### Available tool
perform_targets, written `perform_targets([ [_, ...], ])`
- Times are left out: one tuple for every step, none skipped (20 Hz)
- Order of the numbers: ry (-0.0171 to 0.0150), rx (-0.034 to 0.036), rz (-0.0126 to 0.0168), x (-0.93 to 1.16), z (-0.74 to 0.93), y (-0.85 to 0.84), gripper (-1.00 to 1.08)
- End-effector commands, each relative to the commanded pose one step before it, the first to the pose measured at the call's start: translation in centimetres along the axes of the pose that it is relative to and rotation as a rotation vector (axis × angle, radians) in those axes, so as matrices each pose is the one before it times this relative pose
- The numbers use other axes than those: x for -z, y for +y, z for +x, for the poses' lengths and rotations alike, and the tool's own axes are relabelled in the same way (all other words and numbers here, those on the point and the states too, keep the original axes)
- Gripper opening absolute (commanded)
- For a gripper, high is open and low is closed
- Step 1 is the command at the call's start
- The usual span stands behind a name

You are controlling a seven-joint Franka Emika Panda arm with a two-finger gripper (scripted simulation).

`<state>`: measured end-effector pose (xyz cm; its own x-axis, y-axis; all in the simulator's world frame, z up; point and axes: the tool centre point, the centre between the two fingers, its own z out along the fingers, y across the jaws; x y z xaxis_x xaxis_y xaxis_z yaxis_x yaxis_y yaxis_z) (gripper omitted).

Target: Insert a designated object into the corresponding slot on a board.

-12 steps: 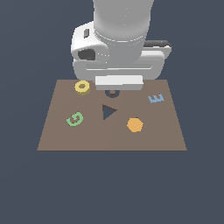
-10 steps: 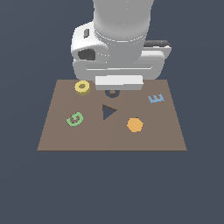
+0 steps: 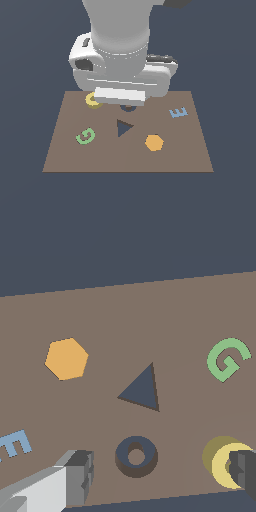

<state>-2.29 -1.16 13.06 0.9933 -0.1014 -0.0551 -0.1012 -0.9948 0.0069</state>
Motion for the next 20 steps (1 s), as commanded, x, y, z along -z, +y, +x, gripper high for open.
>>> perform_targets([
  [0.00518, -0.06653, 0.00186, -0.909, -0.288, 1.511, 1.00],
  [0.00280, -0.03159, 0.00106, -0.426, -0.126, 0.696, 1.00],
  [0.00300, -0.03377, 0.00114, -0.455, -0.136, 0.745, 1.00],
  [0.00318, -0.03584, 0.00121, -0.484, -0.147, 0.790, 1.00],
  [0.00336, -0.03781, 0.00128, -0.511, -0.157, 0.833, 1.00],
  [0.00352, -0.03967, 0.00135, -0.537, -0.167, 0.874, 1.00],
  [0.00349, -0.03935, 0.00135, -0.534, -0.167, 0.867, 1.00],
  [0.00328, -0.03707, 0.00127, -0.504, -0.159, 0.816, 1.00],
  [0.00308, -0.03474, 0.00119, -0.473, -0.150, 0.765, 1.00],
  [0.00286, -0.03241, 0.00113, -0.443, -0.140, 0.713, 1.00],
  [0.00264, -0.03002, 0.00108, -0.413, -0.132, 0.660, 1.00],
  [0.00240, -0.02758, 0.00102, -0.381, -0.123, 0.605, 1.00],
  [0.00218, -0.02508, 0.00095, -0.349, -0.113, 0.549, 1.00],
  [0.00196, -0.02263, 0.00087, -0.316, -0.103, 0.496, 1.00],
  [0.00174, -0.02023, 0.00080, -0.283, -0.092, 0.442, 1.00],
  [0.00151, -0.01785, 0.00074, -0.252, -0.083, 0.389, 1.00],
  [0.00129, -0.01548, 0.00069, -0.221, -0.074, 0.335, 1.00],
  [0.00106, -0.01317, 0.00064, -0.191, -0.065, 0.283, 1.00],
  [0.00085, -0.01091, 0.00060, -0.161, -0.056, 0.232, 1.00],
  [0.00064, -0.00872, 0.00055, -0.132, -0.047, 0.183, 1.00],
])
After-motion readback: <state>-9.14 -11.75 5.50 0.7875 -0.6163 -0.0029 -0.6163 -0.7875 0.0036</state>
